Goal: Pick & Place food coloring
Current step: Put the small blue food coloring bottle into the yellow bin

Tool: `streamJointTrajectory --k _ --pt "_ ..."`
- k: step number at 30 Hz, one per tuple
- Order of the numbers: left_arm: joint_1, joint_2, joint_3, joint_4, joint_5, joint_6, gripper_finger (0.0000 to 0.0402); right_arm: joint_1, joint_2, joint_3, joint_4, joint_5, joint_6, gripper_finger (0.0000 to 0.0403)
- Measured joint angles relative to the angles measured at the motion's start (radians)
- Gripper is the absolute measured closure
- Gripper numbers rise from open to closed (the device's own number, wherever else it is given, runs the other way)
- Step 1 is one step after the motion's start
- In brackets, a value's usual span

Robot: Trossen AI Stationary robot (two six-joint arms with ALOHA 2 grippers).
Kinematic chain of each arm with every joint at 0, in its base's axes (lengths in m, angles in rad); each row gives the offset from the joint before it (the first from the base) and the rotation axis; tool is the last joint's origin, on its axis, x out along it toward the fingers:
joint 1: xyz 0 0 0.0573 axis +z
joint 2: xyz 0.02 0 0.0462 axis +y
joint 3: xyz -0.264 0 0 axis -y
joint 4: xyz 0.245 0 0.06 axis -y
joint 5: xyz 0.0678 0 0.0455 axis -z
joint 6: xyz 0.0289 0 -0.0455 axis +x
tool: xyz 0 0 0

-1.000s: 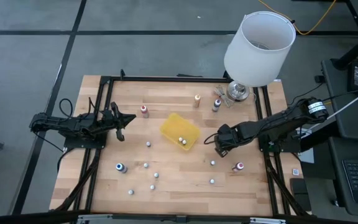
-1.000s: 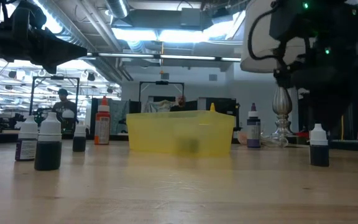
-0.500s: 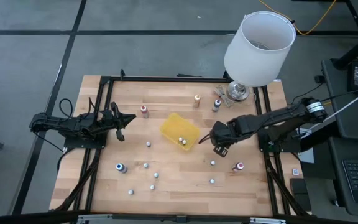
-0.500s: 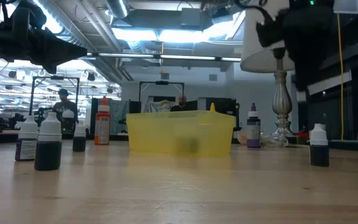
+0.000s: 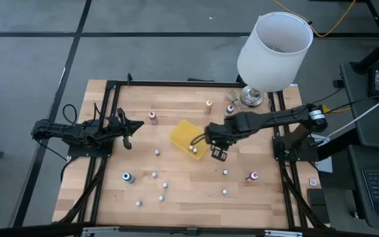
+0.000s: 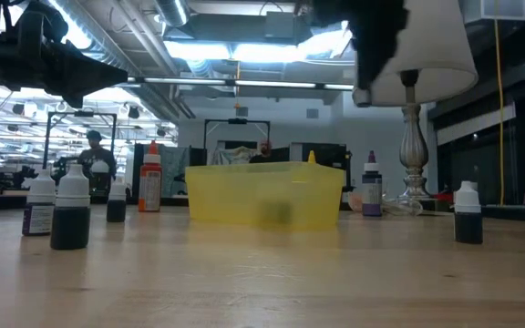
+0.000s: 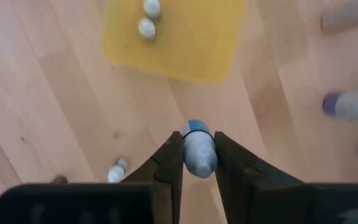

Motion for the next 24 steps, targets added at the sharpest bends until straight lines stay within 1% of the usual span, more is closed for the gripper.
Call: streamJointTrajectory --k 10,14,19,24 --pt "0.000 0.000 0.000 0.000 0.000 0.000 0.0391 -0.085 0.231 0.275 0.006 -0.003 -0.240 0.0327" --pt "0.000 0.000 0.000 0.000 0.000 0.000 0.0393 -0.113 0.321 0.366 0.013 -0.007 -0.305 0.0327" --pt "0.000 0.000 0.000 0.000 0.000 0.000 0.0390 -0.129 0.417 0.419 0.041 -0.009 -0.372 0.0326" --pt "0.000 0.000 0.000 0.000 0.000 0.000 0.0390 -0.128 0.478 0.423 0.082 -0.022 -0.398 0.0325"
